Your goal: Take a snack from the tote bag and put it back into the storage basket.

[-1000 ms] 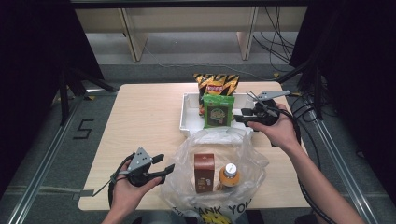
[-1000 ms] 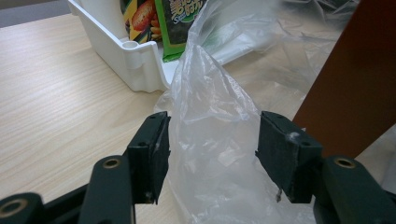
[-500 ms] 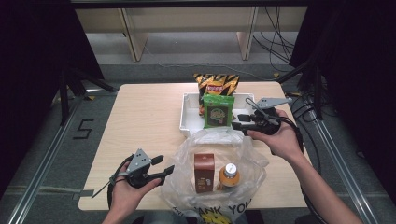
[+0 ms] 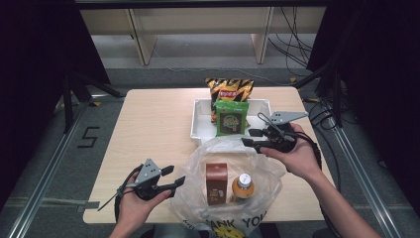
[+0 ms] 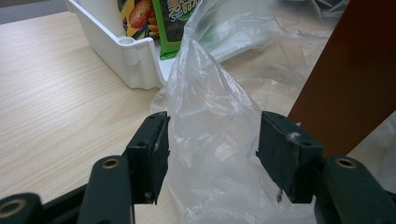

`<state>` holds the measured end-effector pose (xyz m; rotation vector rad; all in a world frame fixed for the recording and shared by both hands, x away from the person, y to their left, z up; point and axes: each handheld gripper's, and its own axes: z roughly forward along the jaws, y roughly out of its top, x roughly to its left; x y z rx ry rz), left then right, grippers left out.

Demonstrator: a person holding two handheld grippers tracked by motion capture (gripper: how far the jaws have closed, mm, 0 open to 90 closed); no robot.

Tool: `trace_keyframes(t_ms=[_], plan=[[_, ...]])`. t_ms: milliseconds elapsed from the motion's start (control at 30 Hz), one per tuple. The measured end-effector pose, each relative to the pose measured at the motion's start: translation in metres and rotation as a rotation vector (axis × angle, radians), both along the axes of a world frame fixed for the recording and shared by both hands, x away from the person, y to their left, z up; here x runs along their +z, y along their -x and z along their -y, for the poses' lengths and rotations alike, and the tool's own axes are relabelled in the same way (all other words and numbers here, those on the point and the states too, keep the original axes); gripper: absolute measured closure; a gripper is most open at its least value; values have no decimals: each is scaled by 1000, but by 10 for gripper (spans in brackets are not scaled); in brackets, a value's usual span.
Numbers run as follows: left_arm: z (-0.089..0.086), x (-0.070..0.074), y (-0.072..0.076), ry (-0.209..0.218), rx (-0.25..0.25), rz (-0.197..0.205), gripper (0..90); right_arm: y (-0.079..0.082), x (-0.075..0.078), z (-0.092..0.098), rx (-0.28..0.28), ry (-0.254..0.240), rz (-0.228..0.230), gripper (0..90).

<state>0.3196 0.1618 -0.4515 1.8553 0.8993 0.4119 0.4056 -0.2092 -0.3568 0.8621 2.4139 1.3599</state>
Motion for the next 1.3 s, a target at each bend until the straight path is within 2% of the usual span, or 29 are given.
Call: trace_keyframes(t_ms=[33,133,200,267,300,333,367,400,467,500,567,600,633,667,700,733,767,800,867,900,933,967,1033,1100,1133,1167,1233,1267,1300], plan=[[0,0,0,-6,-4,6,425,2,1,0,1,9,-15,548],[0,0,0,-6,-3,7,425,6,0,0,-2,17,5,542],[0,0,0,-2,-1,1,425,8,-1,-2,12,6,-14,539],[0,0,-1,0,0,0,424,10,-3,-2,7,13,-7,536],[-1,0,-2,-13,-12,9,424,10,-5,-2,6,12,-1,535],[0,-1,-2,1,-4,-3,424,13,-5,-2,4,0,-34,535],[0,-1,-2,1,-4,-2,424,11,-6,0,29,19,-1,534],[0,-1,-2,1,-4,-3,424,13,-6,0,17,5,-26,533],[-1,0,-2,-9,-8,1,424,16,-7,0,4,-12,-25,528],[-1,1,-2,-16,-3,4,424,14,-7,2,24,-2,-3,526],[-1,1,-1,-12,-3,4,424,17,-7,2,13,-15,-23,522],[0,1,-1,-12,-3,4,423,18,-6,4,9,-6,-15,521],[0,1,-1,-7,2,0,423,20,-6,3,7,-23,-25,519],[0,1,-2,-3,3,-4,423,20,-6,5,18,-17,-1,518],[0,0,-3,-2,-7,-1,423,23,-6,4,10,-35,-25,518],[1,1,-3,-7,-13,4,423,24,-7,4,3,-48,-20,518],[1,1,-3,4,-12,2,424,25,-7,6,15,-38,-24,518],[1,1,-3,1,-14,3,424,26,-9,6,27,-55,-27,518],[1,1,-2,4,-14,5,424,30,-11,6,15,-66,-30,511],[1,1,-1,-3,-12,5,424,32,-11,7,23,-59,-52,504],[1,1,0,6,-5,-1,424,30,-13,8,43,-66,-27,499],[1,0,0,10,-9,1,424,33,-13,7,33,-75,-46,497],[0,0,-1,14,-12,1,424,32,-14,7,57,-76,-19,492],[0,1,-1,15,-11,1,425,34,-12,8,25,-84,-14,489],[0,1,-2,13,-14,2,425,32,-12,8,37,-101,-1,486],[0,1,-2,15,-10,2,425,34,-10,8,22,-102,-21,484],[0,2,-1,6,-8,6,424,33,-8,7,37,-109,-11,480],[0,1,-2,18,-10,4,425,33,-8,6,46,-119,-7,479],[0,1,-2,14,-9,3,425,35,-7,6,54,-129,-31,479]])
